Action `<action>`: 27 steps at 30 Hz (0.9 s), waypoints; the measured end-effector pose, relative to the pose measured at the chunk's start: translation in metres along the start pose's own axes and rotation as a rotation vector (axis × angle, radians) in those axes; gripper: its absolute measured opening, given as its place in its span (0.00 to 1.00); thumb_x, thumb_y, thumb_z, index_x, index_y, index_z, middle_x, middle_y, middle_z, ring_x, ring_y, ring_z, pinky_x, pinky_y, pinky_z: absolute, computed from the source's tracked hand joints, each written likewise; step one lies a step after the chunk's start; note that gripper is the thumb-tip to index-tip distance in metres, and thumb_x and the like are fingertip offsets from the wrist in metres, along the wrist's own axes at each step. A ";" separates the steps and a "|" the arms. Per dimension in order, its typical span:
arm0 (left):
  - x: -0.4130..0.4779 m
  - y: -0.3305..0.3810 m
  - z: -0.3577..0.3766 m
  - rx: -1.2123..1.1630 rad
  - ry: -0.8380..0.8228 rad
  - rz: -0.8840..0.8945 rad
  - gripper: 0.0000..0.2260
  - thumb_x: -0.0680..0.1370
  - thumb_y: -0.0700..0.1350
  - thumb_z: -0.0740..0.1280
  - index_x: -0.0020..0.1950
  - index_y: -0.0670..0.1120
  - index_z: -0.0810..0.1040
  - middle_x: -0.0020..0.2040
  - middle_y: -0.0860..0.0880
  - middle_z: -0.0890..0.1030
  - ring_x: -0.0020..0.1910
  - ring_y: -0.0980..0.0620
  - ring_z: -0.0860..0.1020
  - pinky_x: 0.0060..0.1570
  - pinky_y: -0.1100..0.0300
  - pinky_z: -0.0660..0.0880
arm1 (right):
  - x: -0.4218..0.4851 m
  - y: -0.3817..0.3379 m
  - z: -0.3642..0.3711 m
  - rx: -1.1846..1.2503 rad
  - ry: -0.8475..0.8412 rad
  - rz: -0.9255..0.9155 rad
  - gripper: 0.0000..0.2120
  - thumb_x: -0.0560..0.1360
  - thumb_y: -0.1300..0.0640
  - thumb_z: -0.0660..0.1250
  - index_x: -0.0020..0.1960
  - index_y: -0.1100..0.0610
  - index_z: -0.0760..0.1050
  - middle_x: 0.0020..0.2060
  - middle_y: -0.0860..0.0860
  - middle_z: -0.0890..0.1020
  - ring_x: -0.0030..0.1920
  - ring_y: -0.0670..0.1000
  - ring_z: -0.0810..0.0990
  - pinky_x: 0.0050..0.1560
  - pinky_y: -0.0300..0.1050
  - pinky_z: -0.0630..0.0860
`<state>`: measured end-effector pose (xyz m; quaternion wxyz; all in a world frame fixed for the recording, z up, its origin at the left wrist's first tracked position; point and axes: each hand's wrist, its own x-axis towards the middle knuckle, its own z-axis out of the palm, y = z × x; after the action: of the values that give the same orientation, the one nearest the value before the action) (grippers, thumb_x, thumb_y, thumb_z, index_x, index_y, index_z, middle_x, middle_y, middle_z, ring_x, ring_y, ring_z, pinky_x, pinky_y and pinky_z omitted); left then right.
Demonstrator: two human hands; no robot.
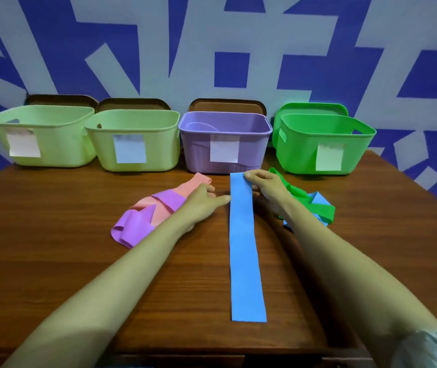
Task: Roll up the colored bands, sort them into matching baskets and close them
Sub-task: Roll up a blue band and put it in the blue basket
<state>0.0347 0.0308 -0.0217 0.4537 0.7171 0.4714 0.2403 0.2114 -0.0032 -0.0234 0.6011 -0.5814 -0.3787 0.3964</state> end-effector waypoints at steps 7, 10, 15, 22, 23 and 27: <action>0.049 0.002 0.027 -0.227 -0.087 0.103 0.12 0.74 0.45 0.71 0.55 0.44 0.78 0.52 0.46 0.82 0.53 0.48 0.81 0.55 0.54 0.78 | 0.007 0.008 -0.007 0.083 -0.033 -0.053 0.04 0.78 0.62 0.65 0.45 0.58 0.78 0.34 0.48 0.81 0.32 0.41 0.79 0.31 0.33 0.74; 0.056 -0.003 0.033 -0.251 -0.043 0.168 0.05 0.75 0.43 0.70 0.51 0.46 0.80 0.48 0.46 0.83 0.51 0.48 0.81 0.54 0.52 0.78 | 0.006 0.010 -0.010 0.066 0.002 -0.107 0.05 0.77 0.64 0.66 0.45 0.57 0.78 0.33 0.45 0.82 0.34 0.41 0.80 0.33 0.34 0.75; 0.051 -0.001 0.038 -0.320 -0.040 0.224 0.07 0.78 0.42 0.66 0.55 0.46 0.78 0.51 0.46 0.82 0.52 0.49 0.81 0.55 0.54 0.78 | 0.004 0.009 -0.013 -0.042 0.019 -0.251 0.08 0.75 0.67 0.67 0.45 0.55 0.80 0.40 0.52 0.82 0.43 0.49 0.79 0.44 0.45 0.77; 0.049 -0.006 0.045 -0.575 -0.064 0.152 0.07 0.79 0.43 0.64 0.51 0.45 0.81 0.51 0.40 0.81 0.53 0.43 0.80 0.54 0.48 0.75 | -0.001 0.012 -0.009 -0.038 -0.008 -0.298 0.10 0.76 0.69 0.65 0.46 0.55 0.81 0.39 0.48 0.83 0.43 0.47 0.80 0.47 0.44 0.79; 0.049 -0.006 0.045 -0.594 -0.067 0.154 0.07 0.79 0.43 0.64 0.49 0.45 0.81 0.50 0.40 0.81 0.52 0.43 0.79 0.53 0.49 0.74 | -0.001 0.013 -0.008 -0.037 -0.011 -0.301 0.11 0.76 0.69 0.64 0.46 0.56 0.80 0.39 0.47 0.84 0.42 0.45 0.80 0.45 0.40 0.78; 0.049 -0.005 0.043 -0.655 -0.040 0.148 0.08 0.79 0.49 0.65 0.48 0.50 0.83 0.50 0.44 0.83 0.54 0.44 0.80 0.55 0.48 0.75 | -0.004 0.017 -0.003 -0.069 -0.026 -0.345 0.11 0.76 0.71 0.63 0.47 0.58 0.80 0.40 0.46 0.83 0.41 0.39 0.79 0.45 0.31 0.73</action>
<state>0.0873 0.0573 -0.0510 0.6507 0.5700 0.3065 0.3971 0.2119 -0.0073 -0.0401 0.6349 -0.5228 -0.4943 0.2815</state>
